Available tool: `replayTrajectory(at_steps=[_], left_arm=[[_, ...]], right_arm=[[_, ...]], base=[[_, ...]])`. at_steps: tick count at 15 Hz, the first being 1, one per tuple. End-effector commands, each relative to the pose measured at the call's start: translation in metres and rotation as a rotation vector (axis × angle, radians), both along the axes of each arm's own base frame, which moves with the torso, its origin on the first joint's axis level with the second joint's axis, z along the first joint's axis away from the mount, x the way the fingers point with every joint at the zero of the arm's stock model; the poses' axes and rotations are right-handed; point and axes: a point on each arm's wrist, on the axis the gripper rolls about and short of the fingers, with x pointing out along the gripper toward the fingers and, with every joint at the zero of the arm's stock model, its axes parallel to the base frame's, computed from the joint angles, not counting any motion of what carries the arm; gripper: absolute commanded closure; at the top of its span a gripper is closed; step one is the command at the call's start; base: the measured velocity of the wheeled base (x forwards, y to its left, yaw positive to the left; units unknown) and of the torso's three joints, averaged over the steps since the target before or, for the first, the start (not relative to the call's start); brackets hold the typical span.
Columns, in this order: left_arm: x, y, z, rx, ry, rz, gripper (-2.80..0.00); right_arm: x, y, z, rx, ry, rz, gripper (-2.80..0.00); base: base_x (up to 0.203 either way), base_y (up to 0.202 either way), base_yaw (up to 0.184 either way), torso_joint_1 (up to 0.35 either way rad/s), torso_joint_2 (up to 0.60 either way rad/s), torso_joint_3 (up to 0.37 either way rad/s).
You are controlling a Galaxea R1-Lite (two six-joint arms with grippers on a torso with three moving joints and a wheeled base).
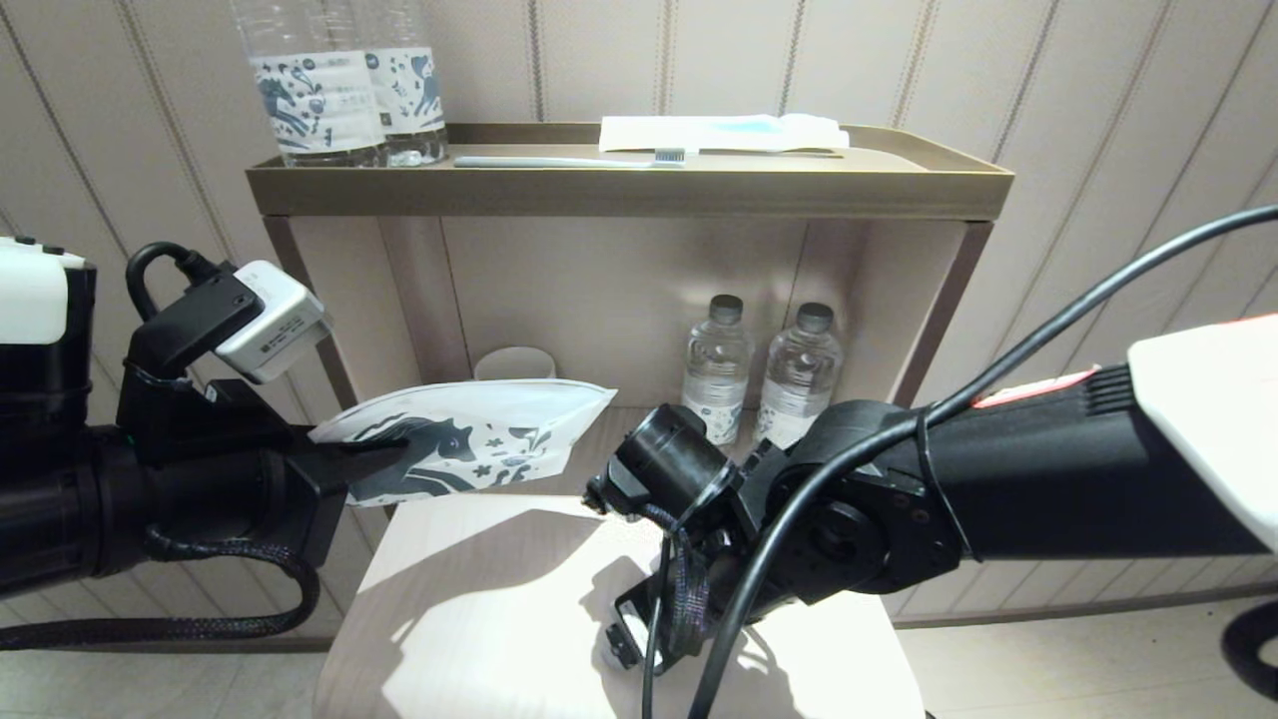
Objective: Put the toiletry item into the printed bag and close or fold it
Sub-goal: Pick up the toothpaste
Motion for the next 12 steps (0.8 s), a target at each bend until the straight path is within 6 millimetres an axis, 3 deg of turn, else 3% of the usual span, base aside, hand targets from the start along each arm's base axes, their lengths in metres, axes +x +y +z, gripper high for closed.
replayTrajectory(at_steps=[1, 12], left_arm=[[0.0001, -0.0002, 0.0001, 0.001, -0.001, -0.001, 0.00], [0.0005, -0.0005, 0.0034, -0.001, -0.012, 0.002, 0.00]], right_arm=[[0.0002, 0.0002, -0.0036, -0.016, 0.003, -0.004, -2.80], [-0.0003, -0.0010, -0.0014, -0.020, -0.013, -0.013, -2.80]], base=[[0.000, 0.000, 0.000, 0.000, 0.00, 0.000], [0.000, 0.000, 0.000, 0.000, 0.00, 0.000]])
